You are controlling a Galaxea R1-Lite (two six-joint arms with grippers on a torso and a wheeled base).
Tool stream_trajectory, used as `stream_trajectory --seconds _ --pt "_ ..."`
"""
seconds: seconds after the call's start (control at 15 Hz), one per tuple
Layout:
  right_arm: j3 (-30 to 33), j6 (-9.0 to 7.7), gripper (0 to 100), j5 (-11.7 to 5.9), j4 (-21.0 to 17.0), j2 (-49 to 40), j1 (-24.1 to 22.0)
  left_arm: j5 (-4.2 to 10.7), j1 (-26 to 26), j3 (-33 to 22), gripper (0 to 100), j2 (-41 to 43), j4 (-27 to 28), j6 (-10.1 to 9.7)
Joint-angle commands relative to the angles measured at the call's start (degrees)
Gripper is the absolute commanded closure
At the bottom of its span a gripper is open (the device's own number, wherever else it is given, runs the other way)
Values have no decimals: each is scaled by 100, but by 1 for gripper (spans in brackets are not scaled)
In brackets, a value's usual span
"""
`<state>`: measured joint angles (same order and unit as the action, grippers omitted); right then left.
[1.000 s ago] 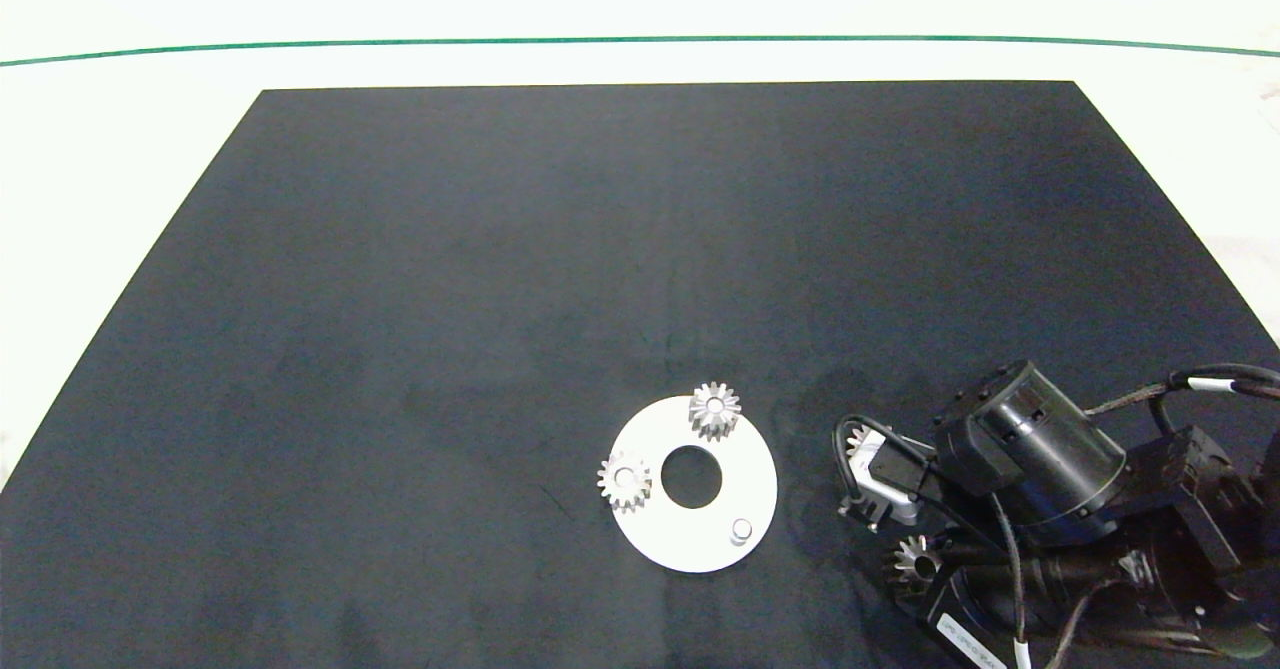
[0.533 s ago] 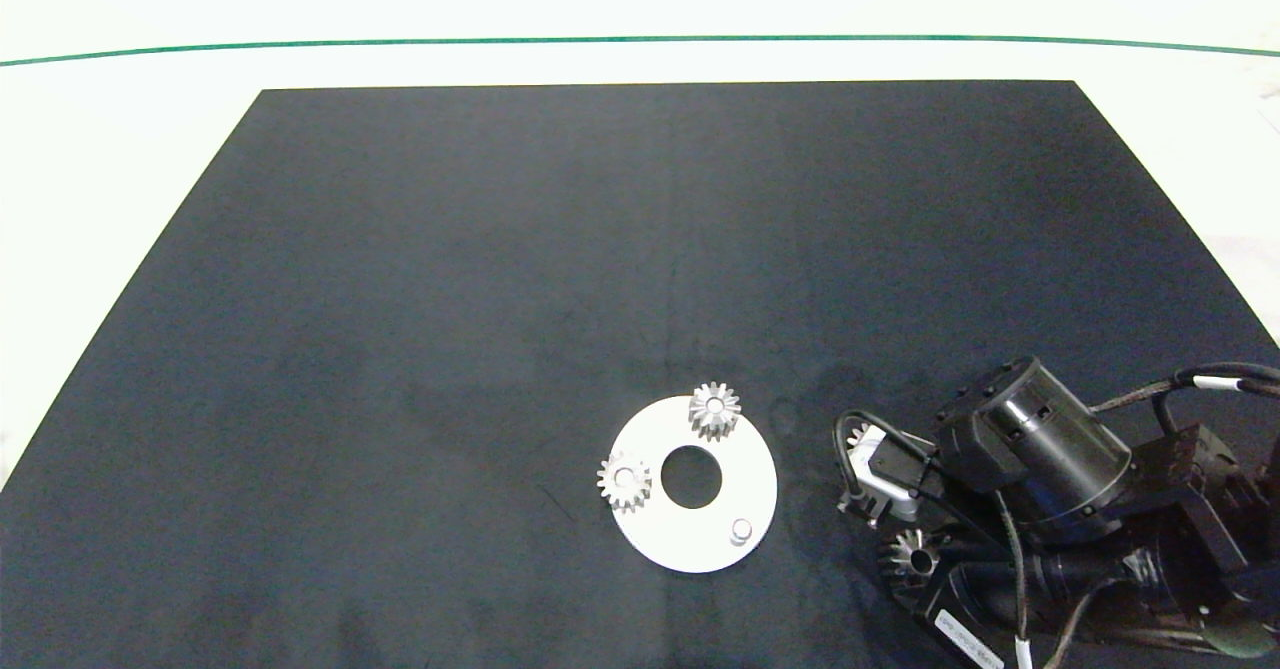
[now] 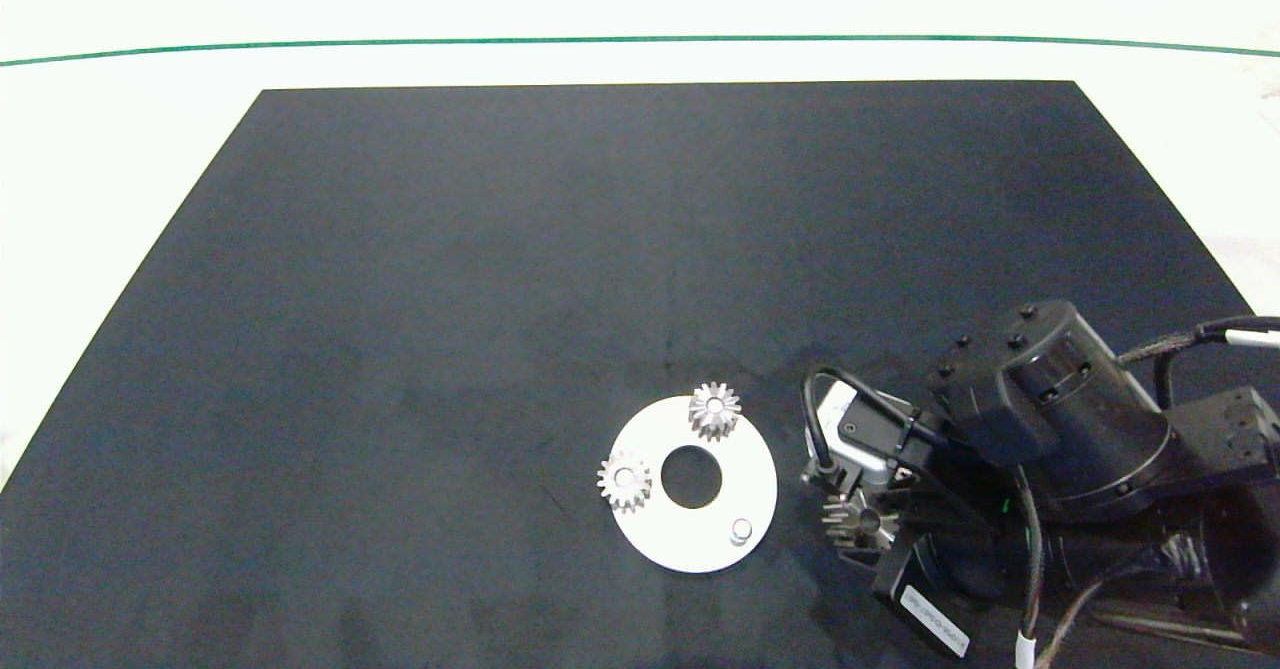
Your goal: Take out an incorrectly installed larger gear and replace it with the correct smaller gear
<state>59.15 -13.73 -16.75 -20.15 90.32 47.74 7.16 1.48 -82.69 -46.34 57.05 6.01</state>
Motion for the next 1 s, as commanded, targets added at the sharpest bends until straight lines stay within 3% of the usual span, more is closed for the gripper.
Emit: stream_trajectory --seconds 0.07,0.13,0.2,1.0 --pt "1125 -227 66 -13 -1070 232 315 5 2 7 0 2 34 5" --pt "1600 -227 66 -4 -1527 407 403 5 2 7 0 2 34 5" --pt "1925 -209 66 5 -1720 592 473 5 2 7 0 -7 34 5" --pt "2250 -174 66 5 -1711 1471 631 -4 2 25 0 -16 34 58"
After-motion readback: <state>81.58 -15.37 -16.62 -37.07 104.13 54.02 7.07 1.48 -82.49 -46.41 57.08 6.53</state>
